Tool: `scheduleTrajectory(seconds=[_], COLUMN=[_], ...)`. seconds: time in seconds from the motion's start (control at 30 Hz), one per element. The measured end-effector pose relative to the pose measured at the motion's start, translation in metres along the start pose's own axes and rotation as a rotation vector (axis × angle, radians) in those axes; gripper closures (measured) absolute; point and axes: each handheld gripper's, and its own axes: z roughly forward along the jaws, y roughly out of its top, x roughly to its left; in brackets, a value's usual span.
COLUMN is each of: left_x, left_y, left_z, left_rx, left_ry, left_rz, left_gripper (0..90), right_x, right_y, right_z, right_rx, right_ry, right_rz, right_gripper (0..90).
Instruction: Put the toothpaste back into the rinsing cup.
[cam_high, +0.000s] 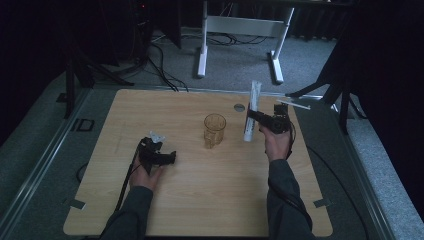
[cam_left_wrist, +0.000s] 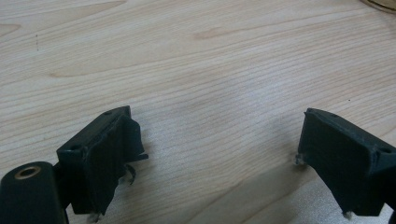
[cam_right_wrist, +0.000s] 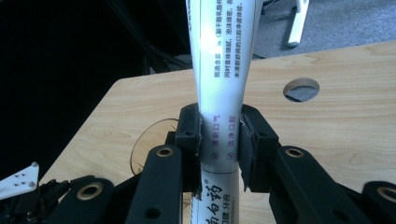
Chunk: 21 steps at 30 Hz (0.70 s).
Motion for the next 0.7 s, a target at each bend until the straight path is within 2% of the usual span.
scheduleTrajectory(seconds=[0.43, 0.7], left_x=[0.000, 0.000], left_y=[0.000, 0.000], left_z=[0.000, 0.000], left_rx=[0.000, 0.001], left_ry=[0.000, 0.000], left_rz=[0.000, 0.000], left_gripper=[10.6, 10.5], right_x=[0.000, 0.005], right_y=[0.005, 0.011], right_z=[0.003, 0.004], right_rx=[-0.025, -0.032], right_ry=[0.014, 0.015], right_rz=[0.012, -0.008], right_gripper=[72.3, 72.3])
